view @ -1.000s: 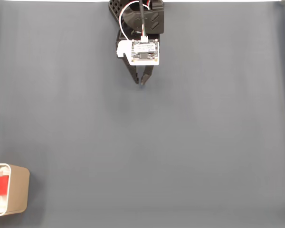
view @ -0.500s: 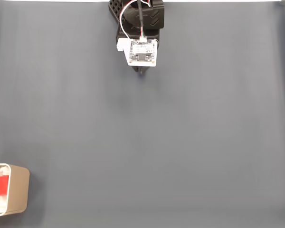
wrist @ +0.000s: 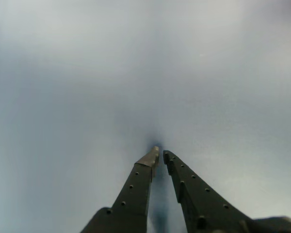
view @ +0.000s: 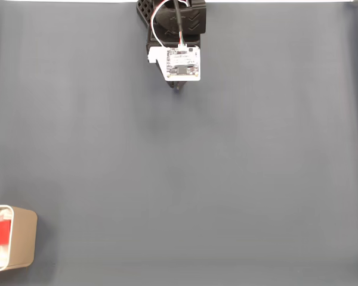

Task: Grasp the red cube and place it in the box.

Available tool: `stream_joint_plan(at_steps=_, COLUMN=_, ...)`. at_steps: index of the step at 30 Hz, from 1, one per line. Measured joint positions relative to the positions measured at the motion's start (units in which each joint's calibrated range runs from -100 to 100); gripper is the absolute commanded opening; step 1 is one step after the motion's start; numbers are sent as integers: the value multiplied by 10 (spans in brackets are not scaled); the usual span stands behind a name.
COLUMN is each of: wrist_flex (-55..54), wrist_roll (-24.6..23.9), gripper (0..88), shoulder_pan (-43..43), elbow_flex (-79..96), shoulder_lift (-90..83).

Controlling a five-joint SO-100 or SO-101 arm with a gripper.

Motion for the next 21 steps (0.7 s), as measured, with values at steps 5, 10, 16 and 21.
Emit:
stream_joint_plan(at_steps=5, wrist_flex=0, wrist_roll=1, gripper=4, shoulder_pan=5, elbow_flex=0, shoulder_lift=0)
stream_joint_plan(at_steps=10, wrist_flex=0, wrist_roll=1, gripper=4, shoulder_pan=8, elbow_flex=0, shoulder_lift=0)
stream_joint_plan(at_steps=16, wrist_flex=0, wrist_roll=1, gripper=4, shoulder_pan=11, elbow_flex=0, shoulder_lift=0)
stream_joint_plan(at_steps=21, wrist_flex=0, wrist_roll=1, gripper=4, shoulder_pan=11, elbow_flex=0, shoulder_lift=0)
